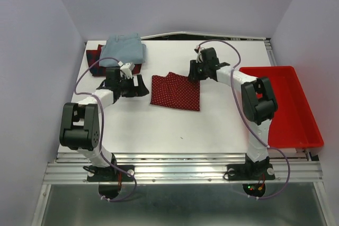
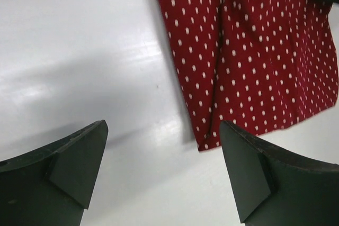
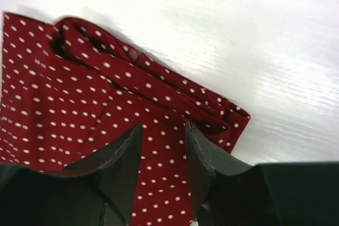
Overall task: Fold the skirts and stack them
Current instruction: Fold the skirt
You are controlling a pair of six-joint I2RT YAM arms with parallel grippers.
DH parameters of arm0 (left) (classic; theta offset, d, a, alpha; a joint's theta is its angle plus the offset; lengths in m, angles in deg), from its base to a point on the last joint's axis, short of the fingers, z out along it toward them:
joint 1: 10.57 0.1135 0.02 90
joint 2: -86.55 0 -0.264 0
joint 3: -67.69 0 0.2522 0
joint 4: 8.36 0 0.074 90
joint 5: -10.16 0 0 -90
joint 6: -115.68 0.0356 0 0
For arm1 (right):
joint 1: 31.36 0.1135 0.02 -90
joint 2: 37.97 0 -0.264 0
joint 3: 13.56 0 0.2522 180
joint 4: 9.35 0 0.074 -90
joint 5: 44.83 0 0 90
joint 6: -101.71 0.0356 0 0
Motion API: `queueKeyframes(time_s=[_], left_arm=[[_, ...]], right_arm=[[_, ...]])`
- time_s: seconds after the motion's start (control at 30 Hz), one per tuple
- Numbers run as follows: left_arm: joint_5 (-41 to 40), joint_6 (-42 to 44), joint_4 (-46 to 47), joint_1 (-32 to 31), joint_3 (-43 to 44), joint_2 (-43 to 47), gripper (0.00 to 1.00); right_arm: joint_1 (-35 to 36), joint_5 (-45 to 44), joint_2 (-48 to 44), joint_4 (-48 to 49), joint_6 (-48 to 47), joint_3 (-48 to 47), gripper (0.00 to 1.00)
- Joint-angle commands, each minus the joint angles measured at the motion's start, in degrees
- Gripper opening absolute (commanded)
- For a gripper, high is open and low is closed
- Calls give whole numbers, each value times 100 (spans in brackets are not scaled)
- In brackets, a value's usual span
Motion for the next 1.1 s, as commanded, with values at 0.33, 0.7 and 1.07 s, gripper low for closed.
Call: queueKeyframes(time_s=[0.33, 0.7, 1.07], left_arm=[[-60, -475, 514, 240, -317, 868, 99], [-412, -352, 848, 416, -888, 1229, 99], [-185, -247, 567, 372, -730, 702, 99]], right_arm=[[1684, -1668, 652, -1106, 63, -2514, 47], [2053, -1756, 2017, -1363, 529, -3799, 46], [2053, -1633, 2545, -1310, 626, -3896, 14]])
